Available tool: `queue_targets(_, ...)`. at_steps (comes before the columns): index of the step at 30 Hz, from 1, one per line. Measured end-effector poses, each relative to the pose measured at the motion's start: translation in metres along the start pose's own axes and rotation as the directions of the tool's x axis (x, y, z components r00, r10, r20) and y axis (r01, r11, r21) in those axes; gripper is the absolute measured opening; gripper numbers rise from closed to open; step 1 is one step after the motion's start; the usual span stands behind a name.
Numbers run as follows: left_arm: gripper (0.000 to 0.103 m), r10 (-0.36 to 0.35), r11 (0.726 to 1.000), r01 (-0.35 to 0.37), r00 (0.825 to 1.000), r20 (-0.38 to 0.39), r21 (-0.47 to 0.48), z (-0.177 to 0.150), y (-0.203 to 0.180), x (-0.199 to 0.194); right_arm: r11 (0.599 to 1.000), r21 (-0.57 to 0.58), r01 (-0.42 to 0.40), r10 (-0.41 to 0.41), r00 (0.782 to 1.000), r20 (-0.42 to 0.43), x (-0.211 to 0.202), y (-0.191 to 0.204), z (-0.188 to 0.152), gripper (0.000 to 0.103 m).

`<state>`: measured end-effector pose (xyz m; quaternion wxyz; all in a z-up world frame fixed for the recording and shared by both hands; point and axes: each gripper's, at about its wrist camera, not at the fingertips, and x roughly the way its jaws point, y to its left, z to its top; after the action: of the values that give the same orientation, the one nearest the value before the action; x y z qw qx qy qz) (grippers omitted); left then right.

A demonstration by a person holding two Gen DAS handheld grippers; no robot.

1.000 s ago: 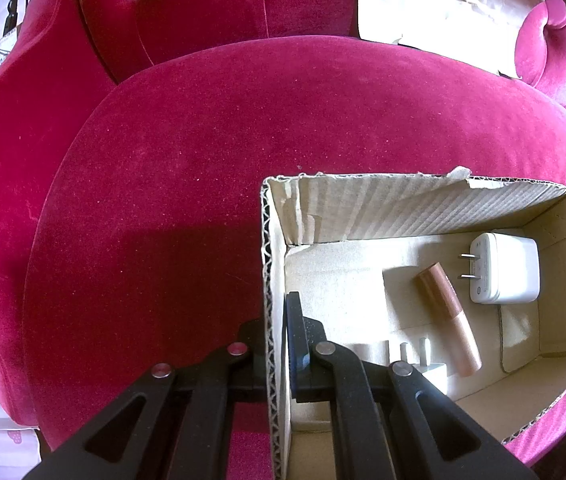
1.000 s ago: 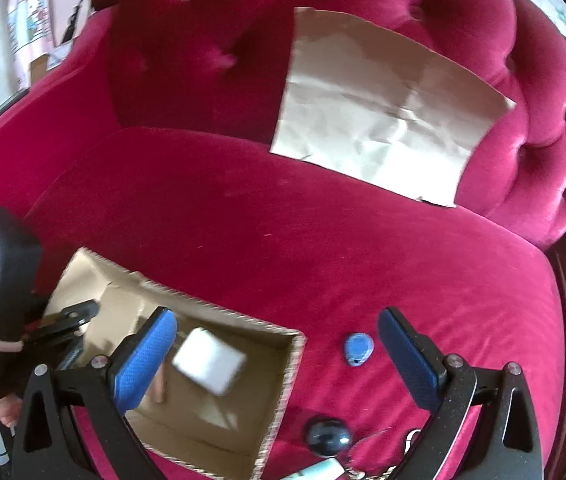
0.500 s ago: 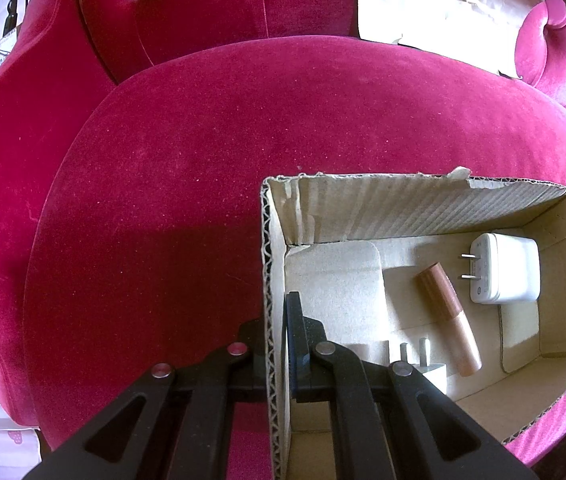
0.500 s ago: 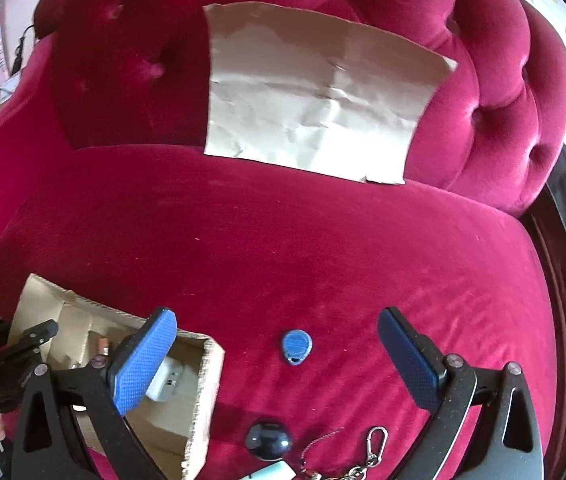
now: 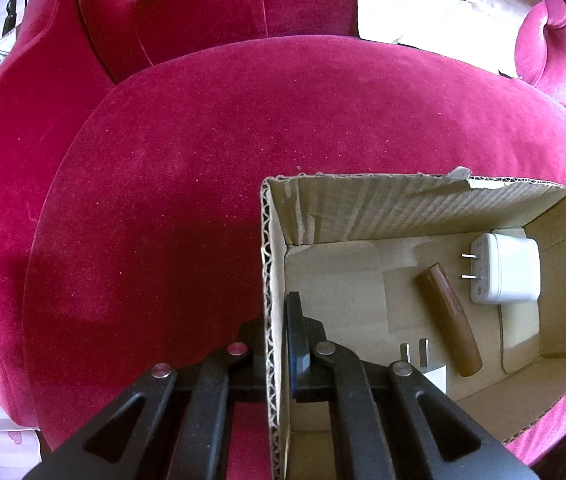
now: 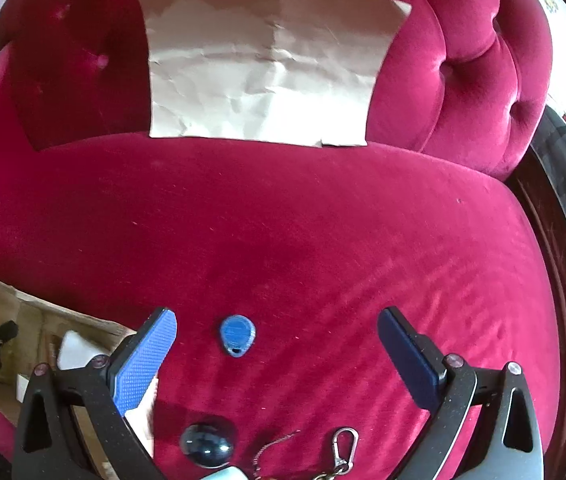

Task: Organize rigid objects
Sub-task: 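Move the open right gripper back toward the blue key fob, then close the right gripper on the blue key fob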

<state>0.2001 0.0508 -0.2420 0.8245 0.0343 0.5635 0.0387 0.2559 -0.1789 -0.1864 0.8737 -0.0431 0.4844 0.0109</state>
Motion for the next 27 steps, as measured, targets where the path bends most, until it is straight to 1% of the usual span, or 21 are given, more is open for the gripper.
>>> queue_targets(6,0.004,0.0,1.0,0.0,1.0,-0.001,0.0,0.0,-0.001,0.001,1.0,-0.022,0.003,-0.003,1.0,-0.029,0.019,-0.005,-0.011,0.103)
queue_targets(11,0.005,-0.001,1.0,0.001,1.0,0.0,0.001,0.0,-0.001,0.001,0.999,-0.043,-0.026,0.024,0.999,-0.045,0.03,-0.005,-0.02,0.102)
queue_targets(24,0.005,-0.001,1.0,0.001,1.0,0.001,0.002,0.0,0.002,0.002,0.997,-0.066,-0.04,0.035,0.996,-0.085,0.05,-0.001,-0.025,0.102)
queue_targets(27,0.005,-0.001,1.0,0.001,1.0,0.0,0.003,0.001,0.003,0.001,0.996,-0.078,-0.046,0.038,0.995,-0.094,0.056,0.0,-0.027,0.1)
